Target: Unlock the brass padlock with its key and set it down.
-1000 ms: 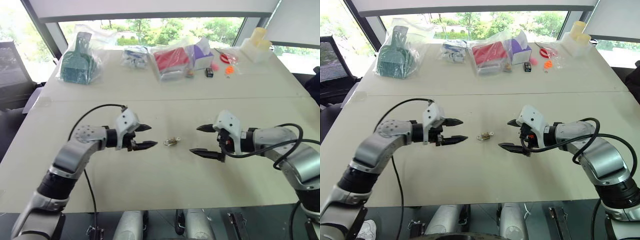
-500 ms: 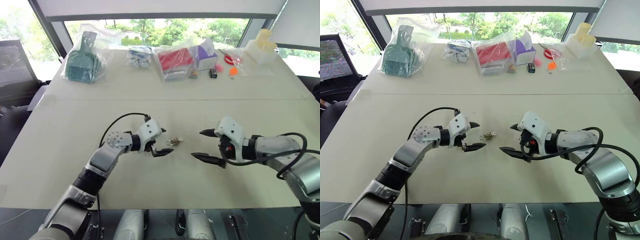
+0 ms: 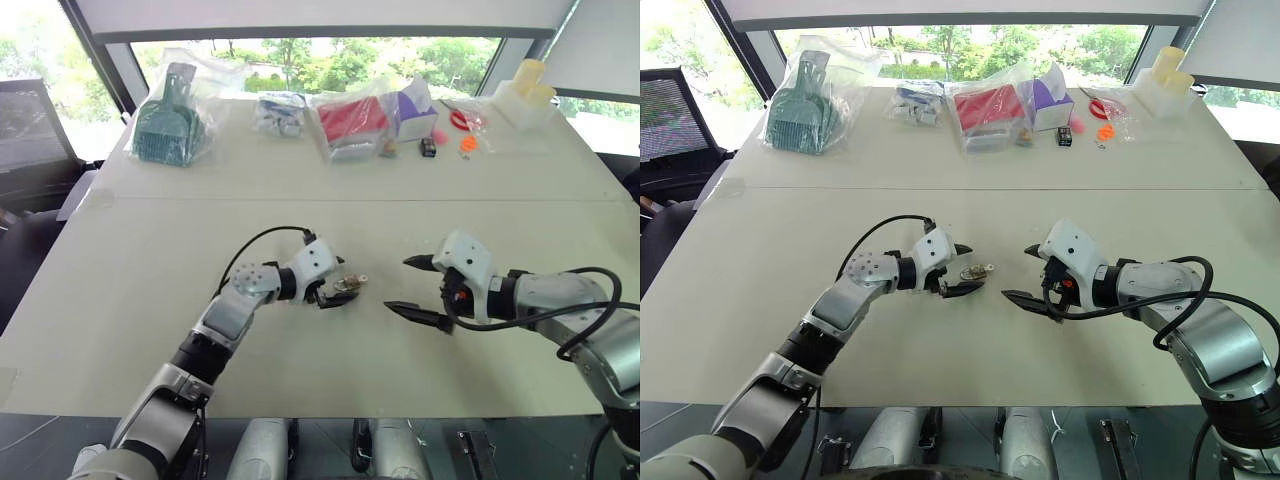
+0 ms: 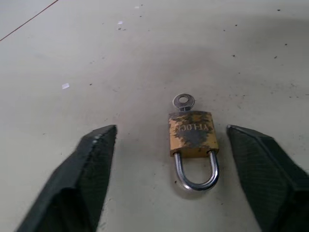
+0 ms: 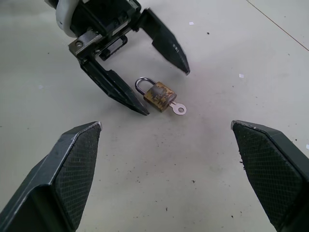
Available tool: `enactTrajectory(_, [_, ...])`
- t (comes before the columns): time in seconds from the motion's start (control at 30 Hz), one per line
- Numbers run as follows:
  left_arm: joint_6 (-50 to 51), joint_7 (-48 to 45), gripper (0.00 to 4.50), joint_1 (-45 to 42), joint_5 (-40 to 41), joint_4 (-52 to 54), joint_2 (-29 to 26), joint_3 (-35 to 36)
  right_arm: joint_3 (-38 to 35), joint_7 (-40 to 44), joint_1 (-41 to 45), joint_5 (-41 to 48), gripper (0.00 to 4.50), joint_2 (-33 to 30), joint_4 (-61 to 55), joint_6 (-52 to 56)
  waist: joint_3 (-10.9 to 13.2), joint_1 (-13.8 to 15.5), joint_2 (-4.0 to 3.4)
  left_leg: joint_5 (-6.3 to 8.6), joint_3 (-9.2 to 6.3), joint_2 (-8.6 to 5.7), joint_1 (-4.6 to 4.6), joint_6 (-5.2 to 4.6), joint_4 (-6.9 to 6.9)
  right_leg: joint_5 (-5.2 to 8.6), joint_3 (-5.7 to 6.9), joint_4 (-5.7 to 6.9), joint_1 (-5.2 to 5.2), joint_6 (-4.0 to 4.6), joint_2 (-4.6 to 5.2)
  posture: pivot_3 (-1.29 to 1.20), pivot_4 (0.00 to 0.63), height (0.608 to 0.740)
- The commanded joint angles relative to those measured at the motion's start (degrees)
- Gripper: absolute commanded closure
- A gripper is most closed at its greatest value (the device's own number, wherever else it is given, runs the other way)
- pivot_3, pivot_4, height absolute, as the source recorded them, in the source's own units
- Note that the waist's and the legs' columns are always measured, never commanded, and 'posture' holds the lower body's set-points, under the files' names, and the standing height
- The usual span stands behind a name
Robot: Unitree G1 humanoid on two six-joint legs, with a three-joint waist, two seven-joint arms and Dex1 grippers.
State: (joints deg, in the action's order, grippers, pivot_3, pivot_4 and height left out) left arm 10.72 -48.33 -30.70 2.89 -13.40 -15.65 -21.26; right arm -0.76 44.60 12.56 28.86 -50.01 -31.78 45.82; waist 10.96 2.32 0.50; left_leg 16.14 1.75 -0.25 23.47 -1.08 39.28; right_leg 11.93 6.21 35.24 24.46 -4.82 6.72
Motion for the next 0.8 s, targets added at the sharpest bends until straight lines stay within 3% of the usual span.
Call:
enactTrajectory(0.03, [-0.41, 0.11, 2.64, 0.93, -0.75, 0.52, -0.03, 0.05, -0.72, -0.14, 1.05, -0.33, 0.0, 0.12, -0.84, -1.05, 0.0, -0.01, 0.0, 0.0, 0.0, 0.0, -0.01, 0.0, 0.0, 0.0, 0.0, 0.0, 0.0, 0.0, 0.0, 0.0, 0.15, 0.74])
enactTrajectory(0.1, [-0.46, 0.15, 3.61, 1.22, -0.82, 0.59, -0.01, 0.15, -0.35, -0.07, 1.41, -0.53, 0.0, 0.24, -0.57, -1.27, 0.0, -0.01, 0.0, 0.0, 0.0, 0.0, -0.01, 0.0, 0.0, 0.0, 0.0, 0.02, 0.0, 0.01, 0.0, 0.0, 0.15, 0.74])
enactTrajectory(0.13, [-0.41, 0.08, 3.74, 1.35, -0.76, 0.73, -0.19, 0.31, -0.13, -0.01, 1.65, -0.69, 0.0, 0.35, -0.38, -1.42, 0.0, -0.02, 0.0, 0.0, 0.0, 0.0, -0.03, 0.0, 0.0, -0.01, 0.0, 0.03, 0.0, 0.02, 0.0, 0.0, 0.15, 0.74])
enactTrajectory(0.37, [2.01, -5.37, 3.74, 0.45, 4.07, 5.37, -5.49, 4.7, 4.78, -0.75, 5.72, -5.62, 0.0, 2.64, 2.8, -6.51, 0.0, -0.53, 0.0, 0.0, 0.01, 0.06, -0.06, 0.0, -0.01, -0.01, 0.0, 0.04, 0.01, 0.02, -0.07, 0.0, 0.15, 0.74])
enactTrajectory(0.57, [8.2, -17.5, 3.74, -1.17, 14.61, 13.25, -15.58, 11.49, 14.54, -0.46, 12.55, -16.58, 0.0, 6.75, 9.57, -17.27, 0.01, -0.92, -0.01, -0.01, 0.0, 0.08, -0.02, 0.01, -0.01, -0.01, 0.0, 0.09, 0.08, 0.04, -0.11, 0.0, 0.15, 0.74])
enactTrajectory(0.8, [9.26, -21.9, 3.74, -5.85, 16.45, 12.07, -20.55, 14.08, 22.46, -0.39, 17.96, -29.08, 0.0, 11.05, 18.16, -32.44, 0.02, -0.17, 0.0, -0.01, 0.03, -0.02, 0.0, 0.01, 0.0, -0.01, -0.01, 0.04, 0.03, 0.02, -0.06, 0.0, 0.15, 0.74])
